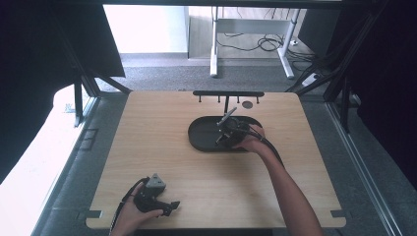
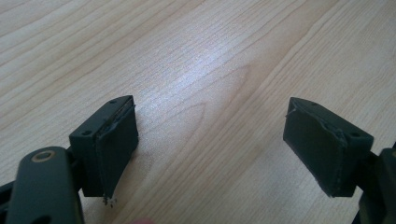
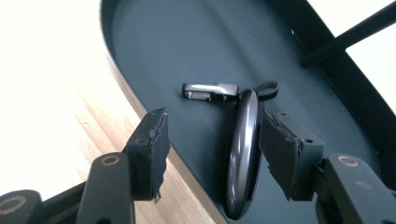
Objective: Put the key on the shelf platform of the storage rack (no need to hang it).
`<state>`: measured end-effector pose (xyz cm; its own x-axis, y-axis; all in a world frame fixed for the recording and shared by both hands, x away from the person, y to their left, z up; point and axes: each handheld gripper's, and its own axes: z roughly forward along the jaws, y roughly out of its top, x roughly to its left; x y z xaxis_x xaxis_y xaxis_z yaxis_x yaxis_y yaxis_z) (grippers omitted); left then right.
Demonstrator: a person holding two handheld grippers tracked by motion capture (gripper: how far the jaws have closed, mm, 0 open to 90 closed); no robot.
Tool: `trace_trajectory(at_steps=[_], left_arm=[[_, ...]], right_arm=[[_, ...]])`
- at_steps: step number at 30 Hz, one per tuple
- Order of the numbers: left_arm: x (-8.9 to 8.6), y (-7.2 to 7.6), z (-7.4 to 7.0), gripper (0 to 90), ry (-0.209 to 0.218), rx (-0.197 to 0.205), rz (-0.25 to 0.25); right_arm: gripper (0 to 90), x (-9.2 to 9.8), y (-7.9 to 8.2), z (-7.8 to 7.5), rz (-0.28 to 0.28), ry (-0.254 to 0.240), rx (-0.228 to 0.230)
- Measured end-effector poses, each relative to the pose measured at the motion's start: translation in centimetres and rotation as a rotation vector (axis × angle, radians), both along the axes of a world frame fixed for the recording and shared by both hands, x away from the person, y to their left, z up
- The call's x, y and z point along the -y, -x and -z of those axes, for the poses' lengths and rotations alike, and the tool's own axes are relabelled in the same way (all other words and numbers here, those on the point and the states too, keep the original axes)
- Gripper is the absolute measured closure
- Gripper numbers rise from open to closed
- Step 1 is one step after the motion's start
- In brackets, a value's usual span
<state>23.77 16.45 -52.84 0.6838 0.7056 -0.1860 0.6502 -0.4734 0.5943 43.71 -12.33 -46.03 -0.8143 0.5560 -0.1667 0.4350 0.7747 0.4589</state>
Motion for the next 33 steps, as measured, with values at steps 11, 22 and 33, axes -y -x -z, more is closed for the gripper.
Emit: trace_trajectory(at_steps=[11,22,33], left_arm=[[0.1,0.0,0.0,18.1,-0.006,0.002,0.001],[0.2,0.1,-0.1,18.2,-0.013,0.002,0.009],[0.6,0.2,-0.1,18.2,-0.016,0.002,0.015]], right_arm=[[39.2,0.5,3.8,-2.3,-0.06,-0.101,0.025],[38.1,3.1,8.8,-0.1,-0.073,-0.2,-0.018],[36.2,6.0,11.4,0.7,-0.018,-0.306,0.001]])
